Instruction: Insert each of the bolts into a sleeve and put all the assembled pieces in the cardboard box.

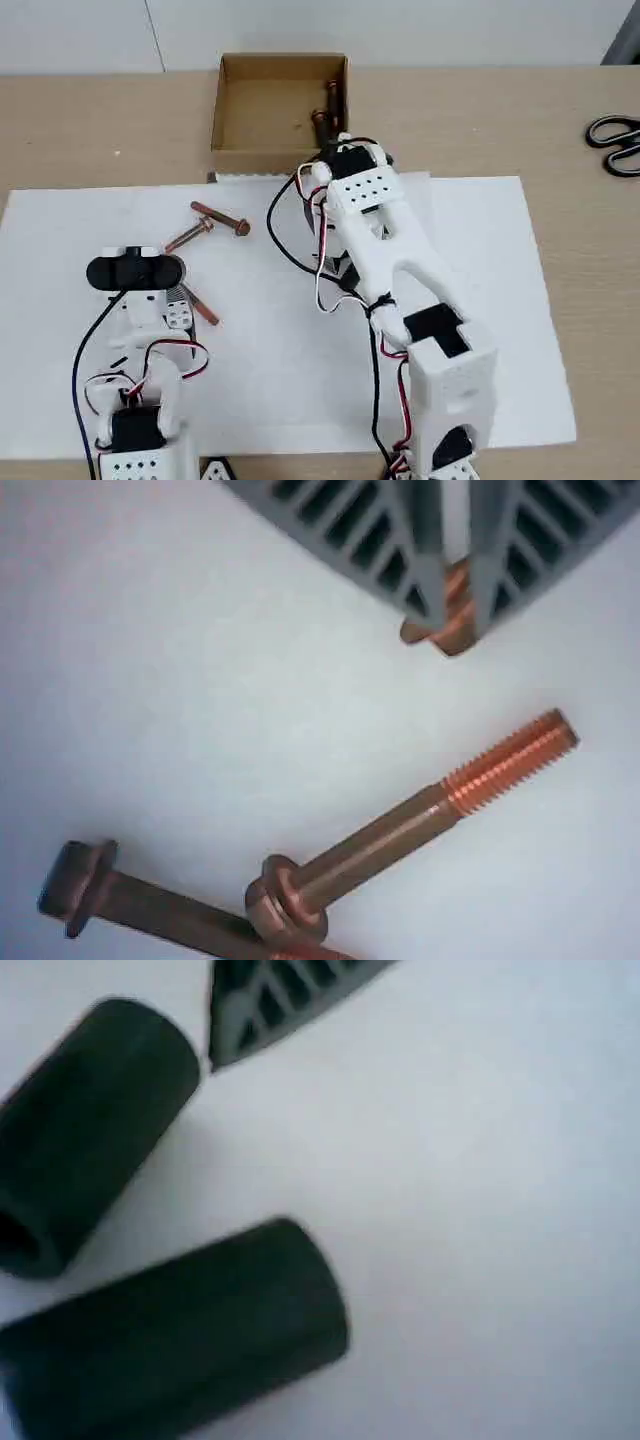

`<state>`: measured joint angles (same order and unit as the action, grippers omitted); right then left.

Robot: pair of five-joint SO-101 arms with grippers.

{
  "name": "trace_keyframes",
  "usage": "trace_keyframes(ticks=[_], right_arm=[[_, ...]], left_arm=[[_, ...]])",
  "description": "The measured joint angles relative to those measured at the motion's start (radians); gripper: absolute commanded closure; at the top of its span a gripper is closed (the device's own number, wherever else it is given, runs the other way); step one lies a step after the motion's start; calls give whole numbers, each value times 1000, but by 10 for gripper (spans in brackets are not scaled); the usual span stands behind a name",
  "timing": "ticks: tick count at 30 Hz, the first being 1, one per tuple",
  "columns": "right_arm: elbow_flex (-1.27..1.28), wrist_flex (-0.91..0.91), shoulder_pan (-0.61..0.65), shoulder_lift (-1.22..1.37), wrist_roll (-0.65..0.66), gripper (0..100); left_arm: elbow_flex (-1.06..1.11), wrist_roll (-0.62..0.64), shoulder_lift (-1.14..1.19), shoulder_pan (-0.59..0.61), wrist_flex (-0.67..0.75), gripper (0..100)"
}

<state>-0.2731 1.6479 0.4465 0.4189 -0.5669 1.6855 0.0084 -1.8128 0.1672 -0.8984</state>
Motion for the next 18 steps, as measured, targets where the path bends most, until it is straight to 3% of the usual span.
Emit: trace_keyframes(ticks=[13, 18], right_arm=[[0, -63, -5, 112, 0, 856], [-11, -63, -8, 130, 0, 998]], left_arm=[[0, 0, 0, 0, 0, 994], [0, 0, 0, 0, 0, 994]])
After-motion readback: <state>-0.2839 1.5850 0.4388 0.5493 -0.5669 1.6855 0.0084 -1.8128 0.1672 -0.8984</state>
